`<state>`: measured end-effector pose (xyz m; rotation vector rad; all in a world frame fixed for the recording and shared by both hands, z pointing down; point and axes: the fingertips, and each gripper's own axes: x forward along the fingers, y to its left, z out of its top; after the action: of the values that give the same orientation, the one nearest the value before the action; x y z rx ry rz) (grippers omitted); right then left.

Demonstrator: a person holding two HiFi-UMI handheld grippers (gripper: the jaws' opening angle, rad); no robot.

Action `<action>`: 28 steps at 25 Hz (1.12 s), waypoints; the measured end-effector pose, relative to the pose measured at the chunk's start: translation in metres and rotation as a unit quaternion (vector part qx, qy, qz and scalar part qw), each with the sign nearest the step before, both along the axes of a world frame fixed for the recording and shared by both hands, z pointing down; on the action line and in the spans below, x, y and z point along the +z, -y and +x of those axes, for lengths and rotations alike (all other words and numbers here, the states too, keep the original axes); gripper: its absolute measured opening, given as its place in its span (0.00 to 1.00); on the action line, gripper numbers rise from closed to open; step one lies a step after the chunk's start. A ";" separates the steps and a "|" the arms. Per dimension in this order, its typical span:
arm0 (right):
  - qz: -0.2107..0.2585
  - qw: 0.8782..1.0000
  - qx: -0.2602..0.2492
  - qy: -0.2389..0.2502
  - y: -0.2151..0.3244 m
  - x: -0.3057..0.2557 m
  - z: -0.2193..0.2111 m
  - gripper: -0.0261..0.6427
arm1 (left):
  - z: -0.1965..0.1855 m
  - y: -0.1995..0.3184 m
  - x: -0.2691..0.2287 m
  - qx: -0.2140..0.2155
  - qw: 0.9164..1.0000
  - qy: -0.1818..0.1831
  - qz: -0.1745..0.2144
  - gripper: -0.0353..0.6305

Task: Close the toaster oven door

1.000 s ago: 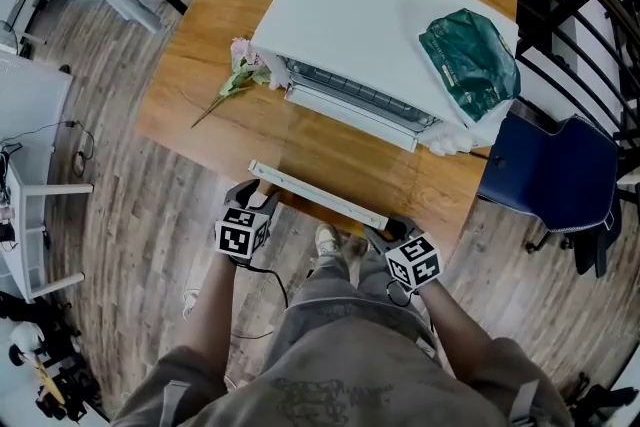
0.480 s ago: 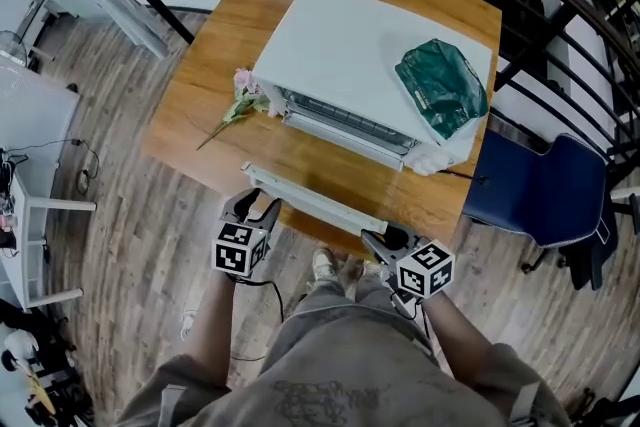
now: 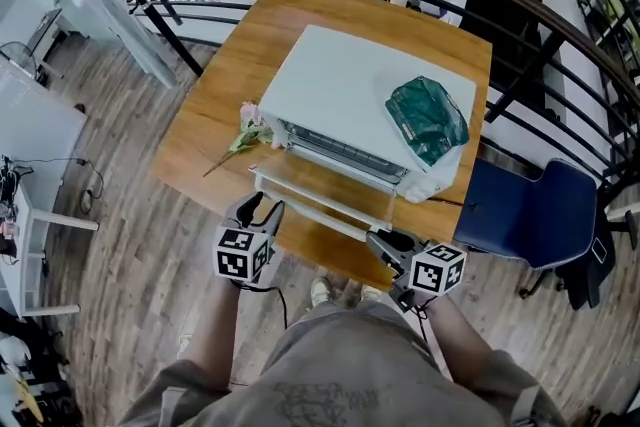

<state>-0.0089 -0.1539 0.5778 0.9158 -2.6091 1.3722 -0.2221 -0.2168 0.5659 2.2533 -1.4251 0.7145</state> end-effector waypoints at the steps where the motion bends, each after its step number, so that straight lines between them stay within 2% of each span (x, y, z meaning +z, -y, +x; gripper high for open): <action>1: -0.002 1.000 0.006 0.011 0.005 -0.005 0.002 0.22 | 0.001 0.005 -0.005 -0.001 1.000 -0.003 0.007 0.37; 7: -0.003 0.997 0.066 0.045 0.042 -0.030 0.019 0.25 | 0.015 0.039 -0.034 -0.020 0.999 -0.028 0.038 0.37; 10: -0.013 0.991 0.104 0.079 0.060 -0.038 0.028 0.25 | 0.021 0.057 -0.044 -0.036 0.997 -0.048 0.047 0.37; 14: -0.021 0.983 0.152 0.100 0.079 -0.047 0.039 0.25 | 0.027 0.077 -0.055 -0.045 0.995 -0.071 0.057 0.37; 18: -0.033 0.971 0.204 0.120 0.094 -0.055 0.048 0.25 | 0.034 0.094 -0.060 -0.041 0.995 -0.071 0.057 0.37; 21: -0.047 0.965 0.222 0.133 0.097 -0.055 0.051 0.25 | 0.035 0.097 -0.061 -0.038 0.995 -0.077 0.052 0.37; 25: -0.057 0.965 0.223 0.125 0.096 -0.054 0.055 0.24 | 0.038 0.098 -0.061 -0.039 0.995 -0.077 0.055 0.37; 28: -0.055 0.970 0.218 0.097 0.093 -0.061 0.056 0.21 | 0.039 0.095 -0.062 -0.032 0.997 -0.039 0.056 0.36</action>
<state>0.0469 -0.2467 0.5169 1.4723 -2.5260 1.7648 -0.1830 -0.3117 0.5035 2.2810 -1.5252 0.5331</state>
